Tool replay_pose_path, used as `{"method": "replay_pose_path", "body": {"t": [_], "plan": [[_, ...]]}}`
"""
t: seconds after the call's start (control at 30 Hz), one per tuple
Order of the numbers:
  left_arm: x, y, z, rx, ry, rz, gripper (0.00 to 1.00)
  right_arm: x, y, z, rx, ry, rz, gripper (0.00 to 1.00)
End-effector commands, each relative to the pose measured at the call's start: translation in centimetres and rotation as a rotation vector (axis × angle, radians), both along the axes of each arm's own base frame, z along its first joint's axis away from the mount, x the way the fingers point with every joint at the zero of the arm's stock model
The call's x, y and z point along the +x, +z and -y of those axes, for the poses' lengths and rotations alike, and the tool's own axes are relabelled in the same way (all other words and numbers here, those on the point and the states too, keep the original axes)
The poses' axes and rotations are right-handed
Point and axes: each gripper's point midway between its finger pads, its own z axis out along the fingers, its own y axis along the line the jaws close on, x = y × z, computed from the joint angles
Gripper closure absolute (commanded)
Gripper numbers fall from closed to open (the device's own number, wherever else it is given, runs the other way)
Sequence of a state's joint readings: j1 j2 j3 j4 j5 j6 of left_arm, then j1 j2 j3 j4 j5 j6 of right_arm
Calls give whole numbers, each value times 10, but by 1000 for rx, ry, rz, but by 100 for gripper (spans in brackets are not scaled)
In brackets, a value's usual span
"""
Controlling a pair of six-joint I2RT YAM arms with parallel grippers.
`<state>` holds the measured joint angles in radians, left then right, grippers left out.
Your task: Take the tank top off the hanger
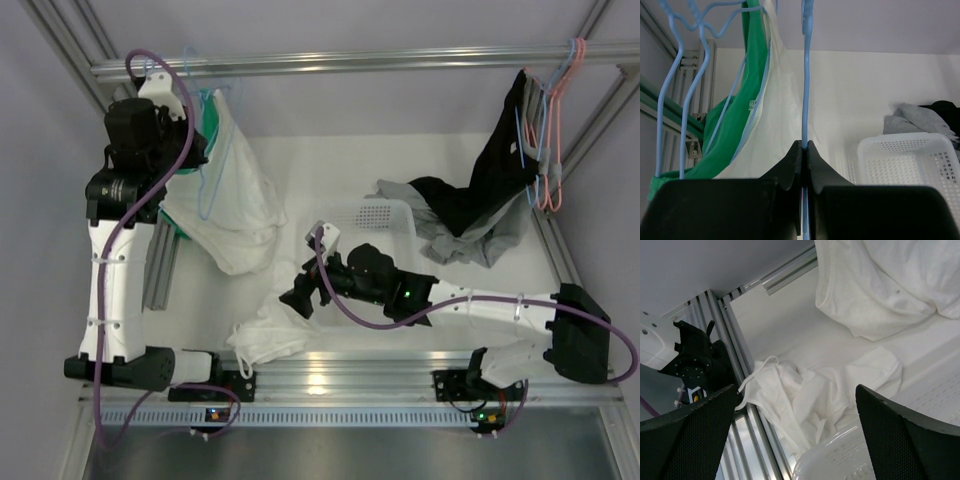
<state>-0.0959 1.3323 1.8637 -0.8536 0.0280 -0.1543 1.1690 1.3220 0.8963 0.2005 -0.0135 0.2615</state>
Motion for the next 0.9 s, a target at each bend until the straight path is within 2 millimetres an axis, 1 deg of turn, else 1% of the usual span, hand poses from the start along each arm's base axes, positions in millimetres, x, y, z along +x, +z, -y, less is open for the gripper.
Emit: {"method": "replay_pose_path", "body": {"t": [0.0,0.03,0.07,0.1,0.13,0.2,0.23,0.3,0.33,0.37,0.4,0.43,0.47,0.5,0.53,0.57,0.6,0.63,0.67,0.7,0.73,0.77,0.8,0.83,0.87], "plan": [[15,22,1,13,-6,74,100,-7,6,-13,11,41,14,1],[20,16,3,14,-14,58,100,-7,5,-15,10,45,11,1],[29,5,5,15,-24,27,100,-8,1,-17,2,51,4,1],[31,-1,5,9,-21,12,100,-8,2,-19,3,58,5,1],[33,-15,6,9,-22,-23,100,-8,1,-20,1,61,3,0],[29,-27,6,15,-27,-47,100,-9,-3,-20,-8,67,4,1],[28,-40,4,26,-14,-78,100,-10,-3,-20,-8,69,6,1],[27,-50,0,52,-10,-99,100,-13,-3,-21,-8,90,9,1],[21,-57,-2,54,-1,-112,100,-14,-4,-21,-9,100,9,1],[17,-57,-2,50,1,-112,100,-16,-4,-23,-9,112,9,1],[12,-58,-2,45,3,-111,98,-19,-1,-26,-7,133,19,1],[7,-57,-2,32,8,-106,91,-20,-2,-28,-12,139,24,1],[-3,-53,-3,22,11,-90,79,-22,-8,-32,-27,150,29,1],[-8,-50,-3,16,13,-80,57,-20,-5,-37,-33,159,57,1],[-19,-38,-5,5,24,-45,46,-20,-11,-39,-60,165,60,1],[-24,-33,-11,5,61,-29,31,-19,-21,-46,-90,165,63,1],[-32,-27,-17,1,93,-6,1,-13,-17,-51,-97,149,86,1],[-40,-19,-19,-22,111,19,1,-12,-21,-53,-118,145,90,0],[-60,-2,-22,-48,130,78,1,-11,-33,-58,-151,146,91,1],[-71,5,-32,-62,185,108,1,-5,-29,-64,-157,130,115,1],[-97,23,-38,-119,229,183,1,-4,-32,-67,-176,130,121,1],[-111,29,-45,-144,266,217,1,-6,-49,-71,-227,142,116,1],[-123,27,-58,-154,343,239,1,-1,-47,-76,-236,121,134,1],[-154,39,-66,-197,379,319,1,-1,-51,-78,-253,113,139,1],[-167,39,-72,-209,408,347,1,-2,-61,-82,-294,96,143,1]]}}
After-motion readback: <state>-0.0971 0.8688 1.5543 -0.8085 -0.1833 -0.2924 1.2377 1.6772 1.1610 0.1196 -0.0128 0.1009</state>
